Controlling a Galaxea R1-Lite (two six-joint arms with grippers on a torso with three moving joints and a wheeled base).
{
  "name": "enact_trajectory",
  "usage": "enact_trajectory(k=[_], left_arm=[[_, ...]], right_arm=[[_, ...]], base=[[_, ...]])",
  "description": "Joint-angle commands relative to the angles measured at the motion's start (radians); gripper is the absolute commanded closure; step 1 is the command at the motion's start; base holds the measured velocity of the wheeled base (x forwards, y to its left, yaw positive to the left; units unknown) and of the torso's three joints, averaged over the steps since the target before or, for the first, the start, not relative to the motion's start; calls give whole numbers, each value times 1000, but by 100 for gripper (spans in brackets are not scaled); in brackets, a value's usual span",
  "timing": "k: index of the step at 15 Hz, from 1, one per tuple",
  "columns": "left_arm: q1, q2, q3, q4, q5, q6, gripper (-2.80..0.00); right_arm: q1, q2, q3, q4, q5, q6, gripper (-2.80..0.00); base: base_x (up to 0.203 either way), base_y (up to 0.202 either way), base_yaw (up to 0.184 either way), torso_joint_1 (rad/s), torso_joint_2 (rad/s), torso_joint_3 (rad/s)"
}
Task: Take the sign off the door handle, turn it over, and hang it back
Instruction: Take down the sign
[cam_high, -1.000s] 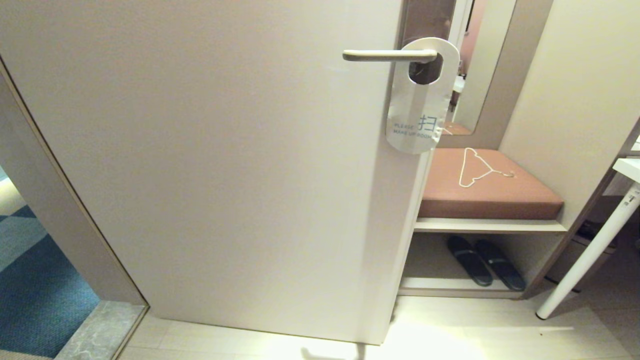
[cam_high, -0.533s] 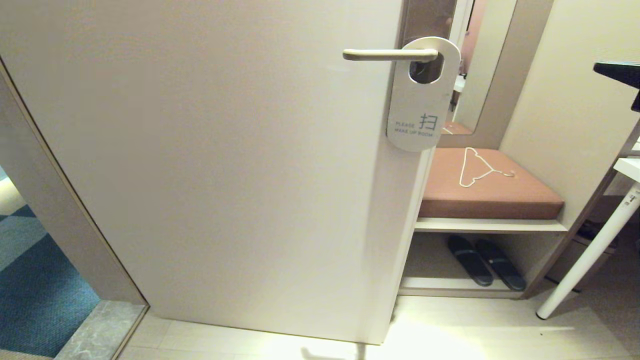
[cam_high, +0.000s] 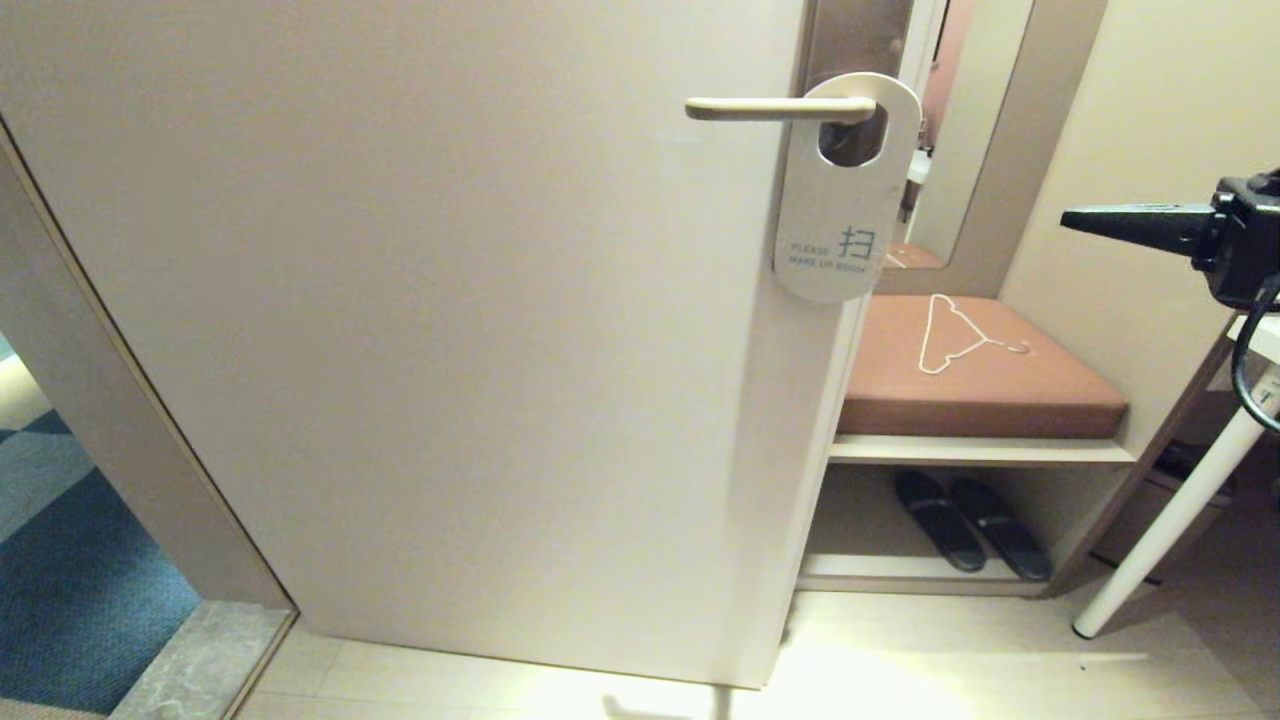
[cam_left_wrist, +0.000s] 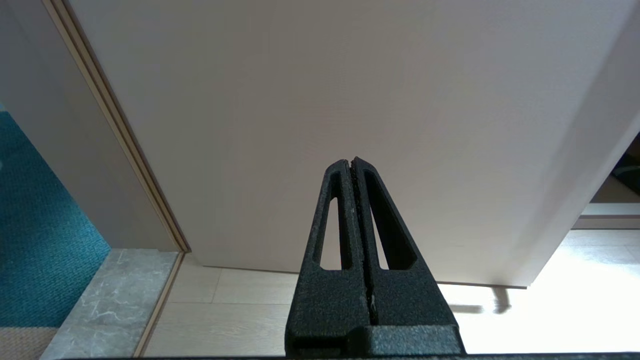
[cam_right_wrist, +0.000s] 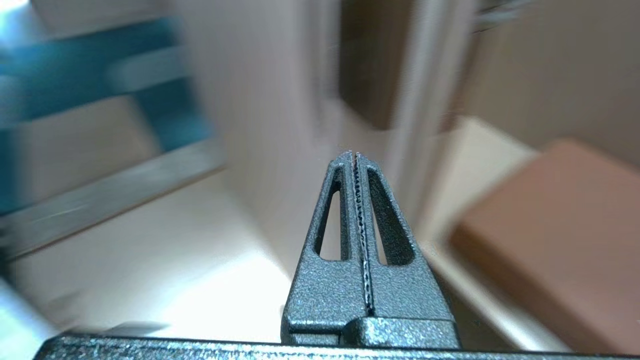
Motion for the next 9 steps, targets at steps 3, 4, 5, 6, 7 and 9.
enact_trajectory(k=[3,4,5,6,7,9], left_arm=[[0,2,0,0,0,0,0],[0,2,0,0,0,0,0],[0,2,0,0,0,0,0],[0,2,0,0,0,0,0],[0,2,0,0,0,0,0],[0,2,0,0,0,0,0]], right_arm=[[50,37,3,11,87,-27,0],[70,44,3,12,87,-47,0],[94,49,0,13,87,-58,0],[118,52,-2,14,86,-63,-26],[142,53,0,17,86,-63,-280],[170,68,-7,17,85,-64,-280]], base=[[0,0,0,0,0,0],[0,0,0,0,0,0],[0,0,0,0,0,0],[0,0,0,0,0,0],[0,0,0,0,0,0],[0,0,0,0,0,0]])
